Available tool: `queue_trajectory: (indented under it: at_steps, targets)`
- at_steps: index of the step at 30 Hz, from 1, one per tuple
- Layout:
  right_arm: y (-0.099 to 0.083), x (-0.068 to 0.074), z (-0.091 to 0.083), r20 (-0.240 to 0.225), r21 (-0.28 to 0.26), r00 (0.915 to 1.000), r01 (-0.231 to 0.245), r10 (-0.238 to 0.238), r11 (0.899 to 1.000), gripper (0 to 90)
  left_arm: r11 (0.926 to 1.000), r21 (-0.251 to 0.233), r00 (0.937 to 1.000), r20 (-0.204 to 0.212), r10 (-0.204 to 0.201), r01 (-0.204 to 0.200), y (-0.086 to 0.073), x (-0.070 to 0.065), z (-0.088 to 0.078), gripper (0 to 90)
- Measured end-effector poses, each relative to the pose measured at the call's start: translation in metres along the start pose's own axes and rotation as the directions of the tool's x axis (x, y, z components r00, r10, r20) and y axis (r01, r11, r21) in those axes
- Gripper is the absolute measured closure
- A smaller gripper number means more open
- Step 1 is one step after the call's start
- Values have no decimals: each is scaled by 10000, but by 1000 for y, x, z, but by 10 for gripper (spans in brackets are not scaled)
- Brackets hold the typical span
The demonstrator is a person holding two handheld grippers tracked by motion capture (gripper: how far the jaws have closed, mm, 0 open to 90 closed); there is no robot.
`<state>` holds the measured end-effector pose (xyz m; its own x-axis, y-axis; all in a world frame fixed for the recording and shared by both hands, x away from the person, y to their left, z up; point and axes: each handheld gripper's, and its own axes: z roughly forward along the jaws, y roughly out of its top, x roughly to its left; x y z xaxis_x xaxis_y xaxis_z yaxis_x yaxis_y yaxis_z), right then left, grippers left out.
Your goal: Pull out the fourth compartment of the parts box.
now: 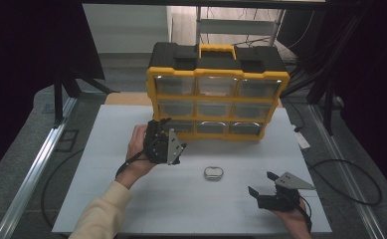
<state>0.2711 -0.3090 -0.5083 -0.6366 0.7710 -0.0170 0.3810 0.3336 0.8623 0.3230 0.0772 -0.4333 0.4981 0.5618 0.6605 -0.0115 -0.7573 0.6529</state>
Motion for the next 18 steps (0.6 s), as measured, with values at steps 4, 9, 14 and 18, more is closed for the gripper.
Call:
queue_trajectory:
  at_steps: [4,9,14,18]
  targets:
    - [0,1,0,-22,-8,10000,-7,7,10000,106,10000,-15,10000,-15,6,-6,0,2,3,82]
    - [0,0,0,29,-61,10000,-21,21,10000,107,10000,34,10000,-24,16,-16,-2,3,7,83]
    - [0,0,0,55,-63,10000,-15,15,10000,107,10000,55,10000,-87,47,-46,-2,4,9,83]
    - [0,0,0,64,-51,10000,-23,23,10000,107,9998,122,9999,-97,141,-140,-1,6,12,83]
